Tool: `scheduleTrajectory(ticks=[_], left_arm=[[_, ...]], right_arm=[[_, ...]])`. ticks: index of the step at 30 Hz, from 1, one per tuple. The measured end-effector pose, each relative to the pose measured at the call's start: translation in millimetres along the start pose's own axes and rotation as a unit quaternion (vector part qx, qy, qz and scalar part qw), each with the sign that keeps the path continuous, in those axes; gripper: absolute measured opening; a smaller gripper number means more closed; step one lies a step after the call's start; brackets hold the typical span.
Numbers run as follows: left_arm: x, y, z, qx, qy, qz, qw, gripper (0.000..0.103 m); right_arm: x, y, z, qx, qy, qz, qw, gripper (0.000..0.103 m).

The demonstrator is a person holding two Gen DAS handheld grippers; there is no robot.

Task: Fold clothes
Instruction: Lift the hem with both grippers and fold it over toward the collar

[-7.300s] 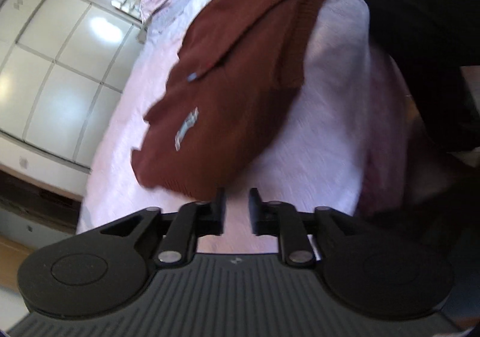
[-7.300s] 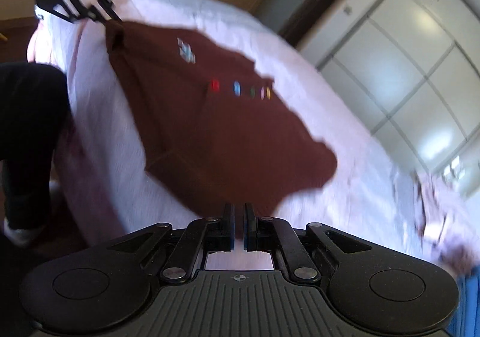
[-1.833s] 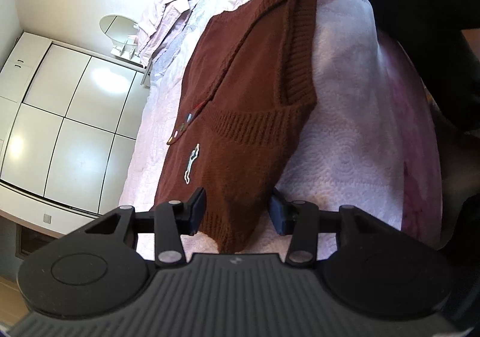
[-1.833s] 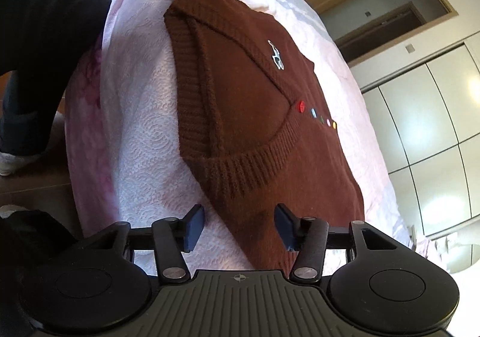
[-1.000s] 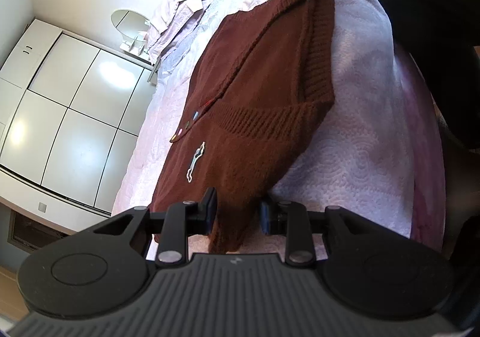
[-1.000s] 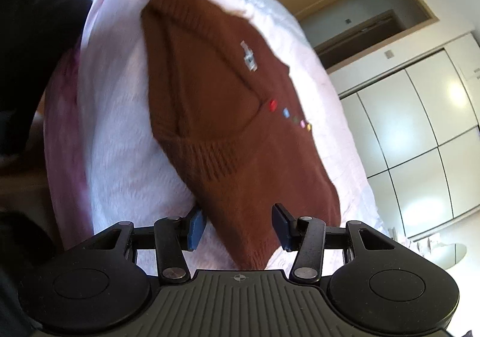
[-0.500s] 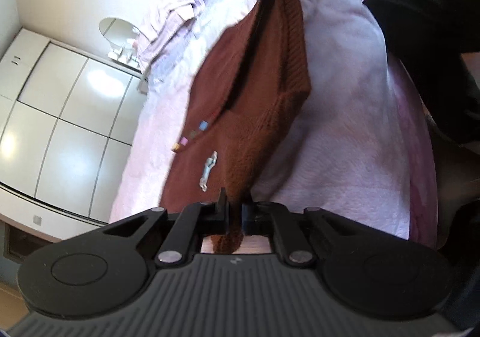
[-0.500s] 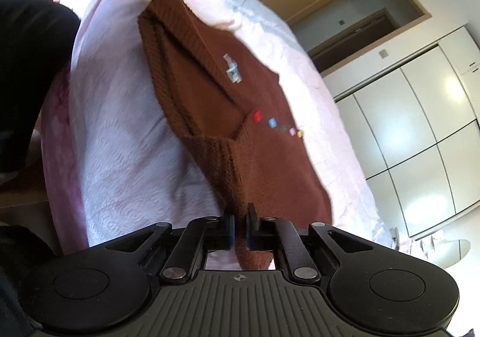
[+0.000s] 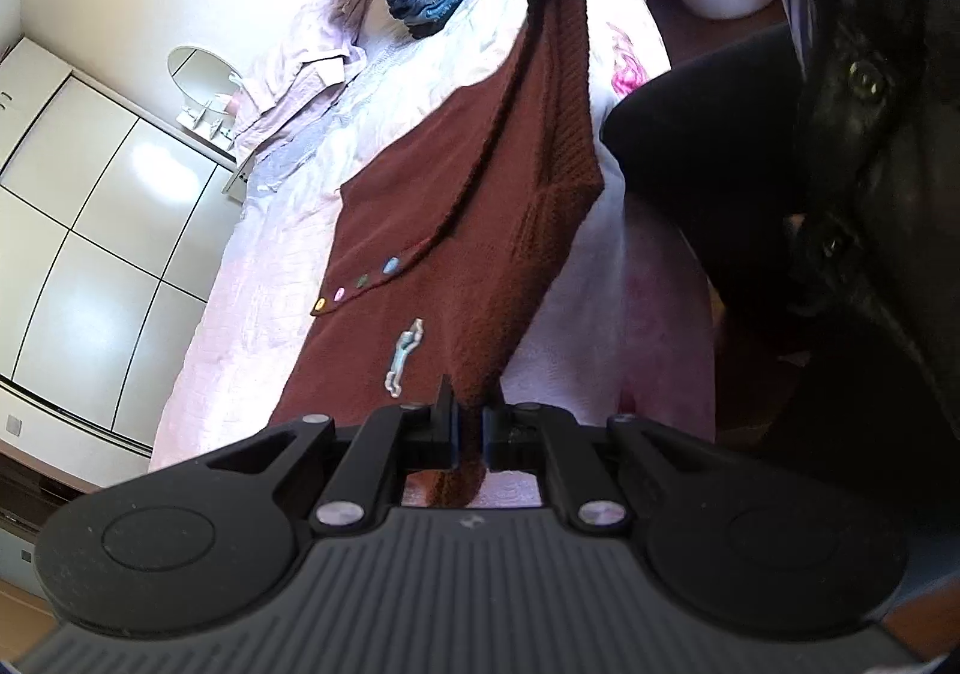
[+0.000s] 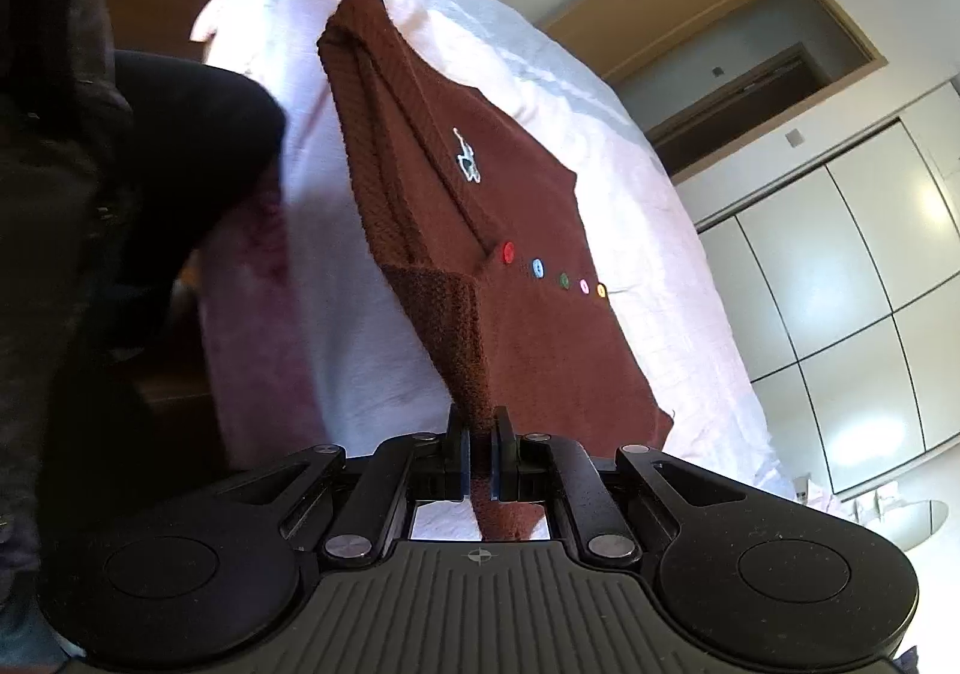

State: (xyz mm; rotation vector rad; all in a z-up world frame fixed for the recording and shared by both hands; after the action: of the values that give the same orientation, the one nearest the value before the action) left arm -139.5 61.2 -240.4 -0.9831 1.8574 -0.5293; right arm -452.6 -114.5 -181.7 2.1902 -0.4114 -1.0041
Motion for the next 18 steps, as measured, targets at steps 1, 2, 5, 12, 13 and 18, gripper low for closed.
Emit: scheduleTrajectory(ticks=[1, 2, 5, 12, 13, 18], left_arm=[[-1, -7, -2, -0.005, 0.002, -0.003, 1.0000, 0.005], [-2, -18, -4, -0.014, 0.004, -0.007, 0.9999, 0.005], [2, -70, -11, -0.050, 0.012, -0.024, 0.9984, 0.005], [83, -217, 1, -0.141, -0.005, -0.005, 0.9899, 0.006], [102, -234, 8, -0.156, -0.010, 0.003, 0.9877, 0.006], [219, -279, 65, -0.246, -0.056, 0.072, 0.9650, 0.006]], right_arm=[[5, 14, -1, 0.004, 0.002, -0.001, 1.000, 0.004], [11, 29, -3, 0.008, 0.003, -0.001, 1.000, 0.004], [27, 72, -7, 0.020, 0.008, -0.003, 1.000, 0.004], [66, 174, -17, 0.048, 0.019, -0.006, 0.999, 0.004], [71, 188, -18, 0.051, 0.021, -0.007, 0.998, 0.004], [189, 255, 16, 0.139, -0.006, -0.086, 0.987, 0.004]])
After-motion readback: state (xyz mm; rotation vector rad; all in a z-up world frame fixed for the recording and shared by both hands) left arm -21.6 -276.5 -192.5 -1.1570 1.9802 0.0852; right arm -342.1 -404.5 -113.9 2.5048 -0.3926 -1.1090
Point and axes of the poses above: each gripper's, at about its wrist camera, not at the fingertips, and x roughly the way its jaws point, y to its right, z to its underside, the point moved 2 cm from there along x, roughly the way its jaws point, and after that the axes turned 5 degrees about y, right-handed, at the moved point
